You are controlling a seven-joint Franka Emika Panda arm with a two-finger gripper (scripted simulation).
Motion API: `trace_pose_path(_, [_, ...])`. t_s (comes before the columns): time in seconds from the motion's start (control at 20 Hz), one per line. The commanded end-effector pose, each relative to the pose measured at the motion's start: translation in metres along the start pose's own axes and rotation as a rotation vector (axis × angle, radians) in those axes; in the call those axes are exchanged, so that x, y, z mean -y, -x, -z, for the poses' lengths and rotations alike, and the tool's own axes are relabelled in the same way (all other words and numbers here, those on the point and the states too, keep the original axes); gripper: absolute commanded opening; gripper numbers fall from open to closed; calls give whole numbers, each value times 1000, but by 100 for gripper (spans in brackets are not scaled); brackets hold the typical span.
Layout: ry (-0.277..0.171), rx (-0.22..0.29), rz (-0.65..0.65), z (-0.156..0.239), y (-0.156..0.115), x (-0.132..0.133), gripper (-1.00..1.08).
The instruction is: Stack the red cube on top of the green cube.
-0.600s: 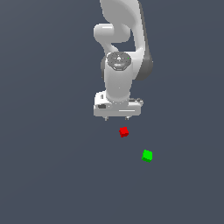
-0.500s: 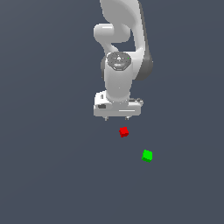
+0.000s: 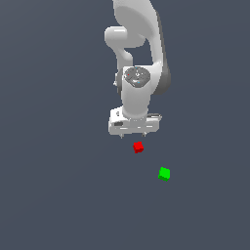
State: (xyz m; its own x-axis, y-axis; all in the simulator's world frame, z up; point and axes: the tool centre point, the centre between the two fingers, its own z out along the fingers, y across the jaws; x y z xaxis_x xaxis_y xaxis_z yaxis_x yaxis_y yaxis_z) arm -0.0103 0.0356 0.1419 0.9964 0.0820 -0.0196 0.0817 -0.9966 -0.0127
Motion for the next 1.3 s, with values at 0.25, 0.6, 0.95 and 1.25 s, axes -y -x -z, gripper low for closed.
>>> trace_pose_path(0.25, [8, -12, 123, -48, 1, 22, 100])
trace_pose_path(0.6, [13, -18, 182, -72, 2, 33, 100])
trace_pose_path(0.95, [14, -18, 183, -73, 1, 33, 100])
trace_pose_path(1.25, [14, -18, 183, -89, 2, 32, 100])
